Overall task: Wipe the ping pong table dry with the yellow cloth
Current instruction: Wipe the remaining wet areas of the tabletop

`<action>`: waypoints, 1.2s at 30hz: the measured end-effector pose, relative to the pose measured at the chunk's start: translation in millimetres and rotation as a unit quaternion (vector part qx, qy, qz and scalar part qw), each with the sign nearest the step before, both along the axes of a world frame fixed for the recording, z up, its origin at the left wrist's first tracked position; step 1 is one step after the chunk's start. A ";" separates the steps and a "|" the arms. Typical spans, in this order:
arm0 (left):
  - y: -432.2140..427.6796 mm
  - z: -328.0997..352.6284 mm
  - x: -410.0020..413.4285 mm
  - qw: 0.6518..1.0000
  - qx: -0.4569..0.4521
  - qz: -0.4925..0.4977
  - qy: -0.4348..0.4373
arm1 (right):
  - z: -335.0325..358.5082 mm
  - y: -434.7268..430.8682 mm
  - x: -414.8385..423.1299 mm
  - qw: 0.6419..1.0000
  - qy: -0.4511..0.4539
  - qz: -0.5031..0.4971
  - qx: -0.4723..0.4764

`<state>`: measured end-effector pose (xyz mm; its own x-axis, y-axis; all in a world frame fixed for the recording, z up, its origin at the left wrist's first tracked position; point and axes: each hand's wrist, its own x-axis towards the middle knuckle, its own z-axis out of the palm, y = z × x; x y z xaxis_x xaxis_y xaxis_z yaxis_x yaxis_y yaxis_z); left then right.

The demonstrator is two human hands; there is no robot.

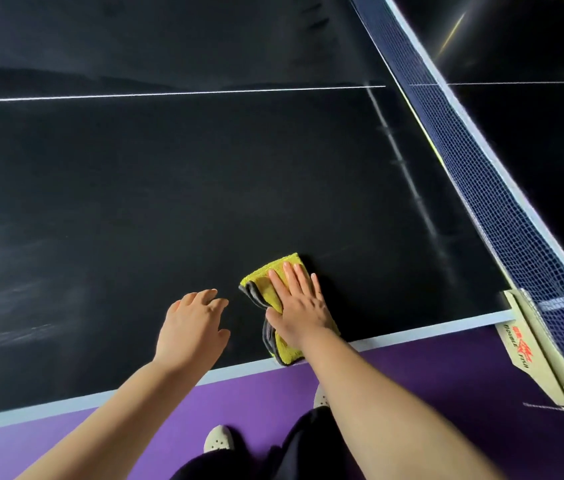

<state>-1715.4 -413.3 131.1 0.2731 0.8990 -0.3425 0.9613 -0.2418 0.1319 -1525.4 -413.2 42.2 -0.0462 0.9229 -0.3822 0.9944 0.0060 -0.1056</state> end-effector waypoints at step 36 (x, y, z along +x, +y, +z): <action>-20.3 3.9 311.6 0.997 -0.019 -0.050 -0.063 | 13.3 -56.7 365.3 0.961 -0.008 -0.277 -0.012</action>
<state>-1403.8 -433.6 135.0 0.4042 0.8518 -0.3334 0.9077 -0.3286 0.2610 -1160.1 -469.9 55.5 0.4555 0.7951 -0.4005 0.8460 -0.5266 -0.0833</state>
